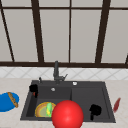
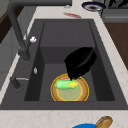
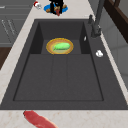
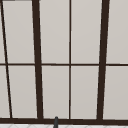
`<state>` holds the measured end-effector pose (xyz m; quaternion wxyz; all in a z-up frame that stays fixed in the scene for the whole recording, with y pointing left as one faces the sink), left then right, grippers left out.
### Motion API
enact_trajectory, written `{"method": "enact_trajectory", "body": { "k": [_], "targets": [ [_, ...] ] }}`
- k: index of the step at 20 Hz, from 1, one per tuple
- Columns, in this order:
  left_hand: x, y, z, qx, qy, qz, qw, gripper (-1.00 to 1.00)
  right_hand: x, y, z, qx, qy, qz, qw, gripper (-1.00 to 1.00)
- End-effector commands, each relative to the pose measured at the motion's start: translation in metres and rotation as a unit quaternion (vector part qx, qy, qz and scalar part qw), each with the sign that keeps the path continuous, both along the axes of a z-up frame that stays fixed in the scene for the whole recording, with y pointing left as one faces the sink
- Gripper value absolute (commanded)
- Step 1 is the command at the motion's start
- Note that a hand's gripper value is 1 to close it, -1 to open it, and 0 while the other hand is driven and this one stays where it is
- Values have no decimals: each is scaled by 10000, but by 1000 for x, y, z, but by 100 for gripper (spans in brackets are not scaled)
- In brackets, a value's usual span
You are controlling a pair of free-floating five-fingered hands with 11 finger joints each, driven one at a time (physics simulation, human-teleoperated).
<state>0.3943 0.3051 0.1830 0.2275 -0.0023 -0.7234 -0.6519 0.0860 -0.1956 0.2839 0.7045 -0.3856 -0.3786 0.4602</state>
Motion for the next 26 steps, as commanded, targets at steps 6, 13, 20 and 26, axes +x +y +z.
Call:
{"method": "enact_trajectory", "body": {
  "k": [6,13,20,26],
  "targets": [
    [-15,22,49,202,-324,-312,9988,100,0,0,0,0,0,0,10000,0],
    [-47,57,73,152,-271,-93,9995,100,0,0,0,0,0,0,10000,0],
    [-74,100,94,132,-334,-113,9993,100,0,0,0,0,0,0,10000,0],
    [-93,142,104,82,-345,-125,9993,100,0,0,0,0,0,0,10000,0]
  ]
}}
